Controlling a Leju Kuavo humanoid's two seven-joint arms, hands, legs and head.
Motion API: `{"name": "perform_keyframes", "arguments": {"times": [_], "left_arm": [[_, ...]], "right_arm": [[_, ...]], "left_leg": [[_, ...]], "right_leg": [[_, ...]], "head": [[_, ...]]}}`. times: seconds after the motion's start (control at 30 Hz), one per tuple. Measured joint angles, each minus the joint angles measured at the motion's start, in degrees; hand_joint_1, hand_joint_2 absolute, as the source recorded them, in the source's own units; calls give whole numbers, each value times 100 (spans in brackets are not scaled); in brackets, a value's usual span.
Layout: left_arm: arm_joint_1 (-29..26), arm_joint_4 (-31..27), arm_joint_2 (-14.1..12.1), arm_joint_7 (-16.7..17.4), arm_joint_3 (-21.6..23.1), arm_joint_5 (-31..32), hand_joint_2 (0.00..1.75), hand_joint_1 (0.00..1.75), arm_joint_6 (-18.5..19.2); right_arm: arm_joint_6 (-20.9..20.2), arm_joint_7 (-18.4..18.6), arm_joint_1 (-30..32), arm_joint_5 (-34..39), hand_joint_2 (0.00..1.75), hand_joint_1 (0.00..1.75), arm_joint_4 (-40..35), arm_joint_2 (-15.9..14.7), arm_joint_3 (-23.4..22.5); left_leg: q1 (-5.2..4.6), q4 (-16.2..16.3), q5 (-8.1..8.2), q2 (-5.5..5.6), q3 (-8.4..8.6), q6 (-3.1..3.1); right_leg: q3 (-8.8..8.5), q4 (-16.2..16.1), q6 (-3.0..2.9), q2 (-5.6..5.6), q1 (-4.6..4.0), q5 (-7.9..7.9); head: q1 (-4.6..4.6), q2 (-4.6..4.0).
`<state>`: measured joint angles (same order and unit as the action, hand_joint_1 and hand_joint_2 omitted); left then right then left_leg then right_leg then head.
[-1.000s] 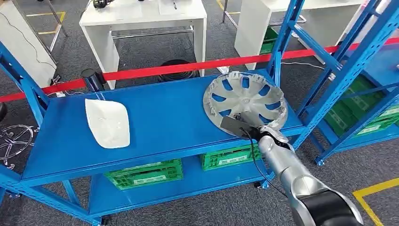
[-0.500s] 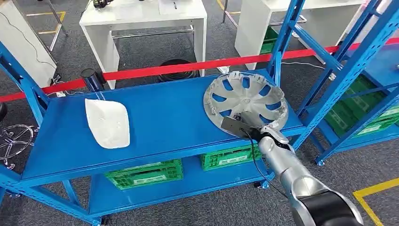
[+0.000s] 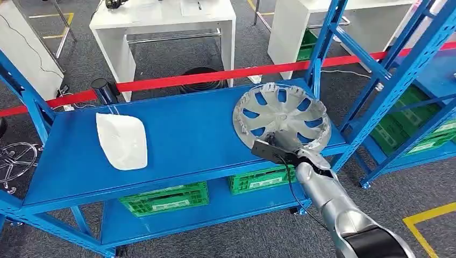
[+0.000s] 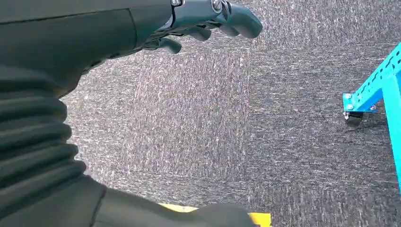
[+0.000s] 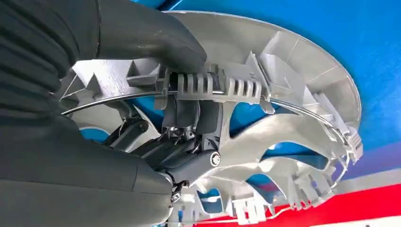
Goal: Take the parts from the cabinet and place them on the table.
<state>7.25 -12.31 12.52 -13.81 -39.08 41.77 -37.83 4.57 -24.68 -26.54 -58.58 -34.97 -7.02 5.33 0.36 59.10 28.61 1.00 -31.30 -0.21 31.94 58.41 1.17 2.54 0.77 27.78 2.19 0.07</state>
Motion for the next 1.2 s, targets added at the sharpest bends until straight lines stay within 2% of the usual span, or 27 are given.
{"name": "perform_keyframes", "arguments": {"times": [0.1,0.2,0.37,0.43,0.53,0.67,0.87,1.07,1.2], "left_arm": [[-27,18,2,273,0,195,175,0,-79],[-121,37,7,476,0,328,175,0,-181],[-340,44,17,660,-39,603,175,0,-223],[-338,46,17,629,-44,638,175,0,-227],[-339,52,17,364,-85,561,175,0,-203],[-335,68,17,120,-177,439,175,0,-175],[-329,87,44,61,-240,398,175,0,-122],[-331,107,61,164,-247,411,175,0,-50],[-332,114,59,181,-291,398,175,0,-35]], "right_arm": [[249,44,132,-64,175,175,-306,9,57],[409,280,325,-337,175,175,-921,11,138],[450,772,792,-1133,175,175,-2737,-17,641],[439,822,855,-1294,175,175,-3190,-35,886],[441,874,867,-1533,175,175,-3707,-98,1161],[520,1066,864,-1818,175,175,-4043,-225,1470],[592,1270,813,-2079,175,175,-4118,-389,1775],[594,1224,882,-1982,175,175,-4391,-520,1998],[592,1130,996,-1821,175,175,-4764,-642,2157]], "left_leg": [[0,-2,0,1,-9,0],[-1,-7,-1,2,-18,-1],[-2,-18,3,-6,-34,-6],[-2,-23,3,-2,-35,-7],[-2,-29,1,3,-35,-8],[-2,-30,1,0,-35,-9],[-4,-30,1,0,-35,-8],[-5,-29,2,8,-37,-8],[-45,-17,15,11,-41,9]], "right_leg": [[9,1,0,0,1,0],[21,2,0,-2,2,0],[53,3,-5,10,4,4],[54,3,-7,8,3,6],[54,3,-12,3,3,9],[53,3,-12,1,3,9],[53,3,-12,1,5,9],[55,1,-11,-1,5,9],[55,-8,0,-3,39,10]], "head": [[0,2],[0,0],[0,0],[0,0],[0,0],[0,0],[0,2],[0,2],[0,0]]}}
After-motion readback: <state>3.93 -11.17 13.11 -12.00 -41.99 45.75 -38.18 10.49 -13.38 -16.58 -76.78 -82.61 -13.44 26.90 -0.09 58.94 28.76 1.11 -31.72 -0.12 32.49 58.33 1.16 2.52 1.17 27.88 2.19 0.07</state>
